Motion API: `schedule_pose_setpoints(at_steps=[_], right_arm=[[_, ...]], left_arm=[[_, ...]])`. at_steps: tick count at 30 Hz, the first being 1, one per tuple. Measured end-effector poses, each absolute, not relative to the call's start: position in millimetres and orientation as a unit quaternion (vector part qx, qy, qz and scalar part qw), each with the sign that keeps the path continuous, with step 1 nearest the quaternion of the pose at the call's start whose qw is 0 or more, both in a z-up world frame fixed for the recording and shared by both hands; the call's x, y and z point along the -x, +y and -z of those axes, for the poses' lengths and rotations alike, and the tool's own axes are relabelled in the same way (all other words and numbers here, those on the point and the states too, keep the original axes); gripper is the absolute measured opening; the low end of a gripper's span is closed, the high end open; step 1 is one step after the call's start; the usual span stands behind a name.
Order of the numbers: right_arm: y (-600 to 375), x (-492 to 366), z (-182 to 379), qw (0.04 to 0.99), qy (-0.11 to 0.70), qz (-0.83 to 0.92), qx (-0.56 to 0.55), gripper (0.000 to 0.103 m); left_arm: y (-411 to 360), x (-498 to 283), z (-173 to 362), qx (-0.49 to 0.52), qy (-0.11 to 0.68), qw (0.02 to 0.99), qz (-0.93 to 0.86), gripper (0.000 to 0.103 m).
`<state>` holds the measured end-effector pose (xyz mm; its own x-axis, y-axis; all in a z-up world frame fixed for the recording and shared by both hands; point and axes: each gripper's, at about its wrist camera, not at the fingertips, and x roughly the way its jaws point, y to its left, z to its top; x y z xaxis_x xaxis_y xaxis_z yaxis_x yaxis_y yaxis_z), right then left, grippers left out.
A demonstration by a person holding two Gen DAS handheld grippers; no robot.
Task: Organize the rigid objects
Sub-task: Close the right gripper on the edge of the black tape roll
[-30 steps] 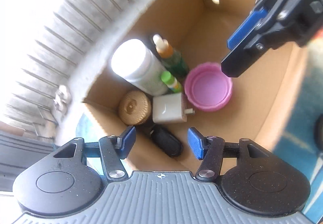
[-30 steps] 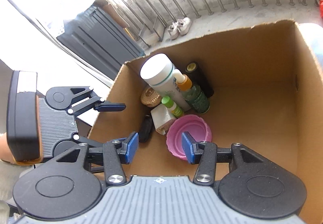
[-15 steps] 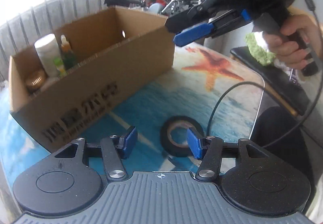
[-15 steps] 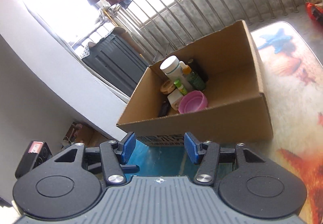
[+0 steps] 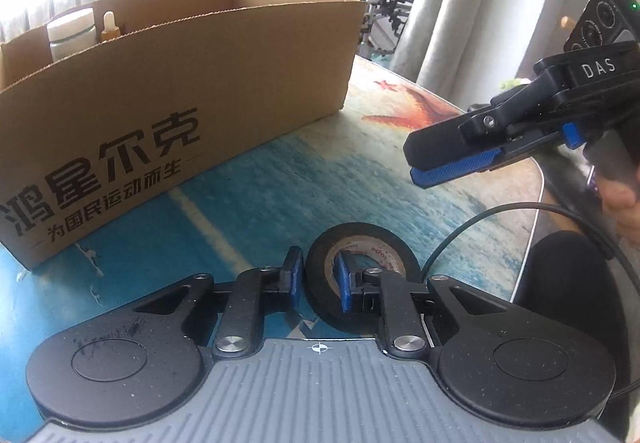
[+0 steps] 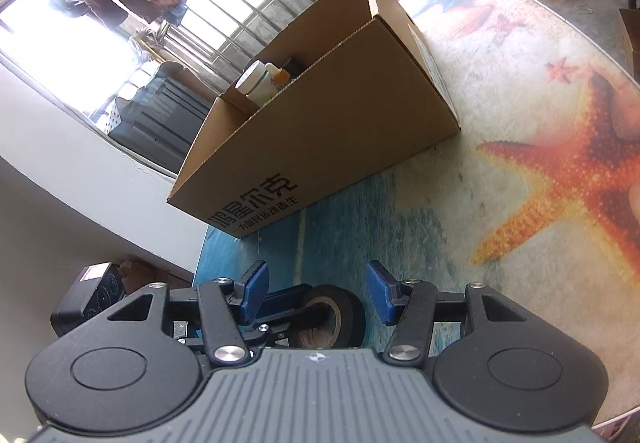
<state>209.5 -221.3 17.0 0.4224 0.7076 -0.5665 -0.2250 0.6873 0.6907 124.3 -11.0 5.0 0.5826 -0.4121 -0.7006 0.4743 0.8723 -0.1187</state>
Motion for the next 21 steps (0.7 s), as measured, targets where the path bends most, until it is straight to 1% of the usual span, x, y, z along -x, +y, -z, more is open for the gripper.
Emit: schedule_pose_setpoints(at_steps=[5, 7, 8, 10, 13, 17, 19, 20, 21], right_arm=[[-220, -201, -6, 0.789, 0.462, -0.296, -0.276, 0.057], [-220, -199, -3, 0.785, 0.463, -0.3, -0.281, 0.061], [-219, -198, -2, 0.782, 0.465, -0.304, -0.282, 0.065], [-217, -196, 0, 0.778, 0.467, -0.31, -0.284, 0.066], [-213, -193, 2, 0.771, 0.466, -0.319, -0.293, 0.066], [-210, -193, 4, 0.769, 0.458, -0.321, -0.309, 0.07], [-211, -193, 6, 0.766, 0.451, -0.325, -0.322, 0.07], [-211, -193, 8, 0.762, 0.452, -0.327, -0.329, 0.068], [-211, -193, 10, 0.759, 0.453, -0.327, -0.334, 0.061]], left_arm=[[-22, -108, -11, -0.104, 0.347, 0.902, 0.235, 0.016], [-24, -103, -16, -0.122, 0.33, 0.908, 0.228, 0.016], [-25, -101, -18, -0.134, 0.319, 0.911, 0.223, 0.016], [-27, -98, -23, -0.151, 0.302, 0.917, 0.213, 0.016], [-28, -96, -30, -0.16, 0.284, 0.923, 0.203, 0.016], [-31, -92, -39, -0.156, 0.269, 0.93, 0.198, 0.016], [-30, -89, -42, -0.16, 0.257, 0.934, 0.192, 0.016], [-29, -88, -43, -0.155, 0.255, 0.935, 0.191, 0.016], [-28, -88, -44, -0.15, 0.257, 0.934, 0.196, 0.016]])
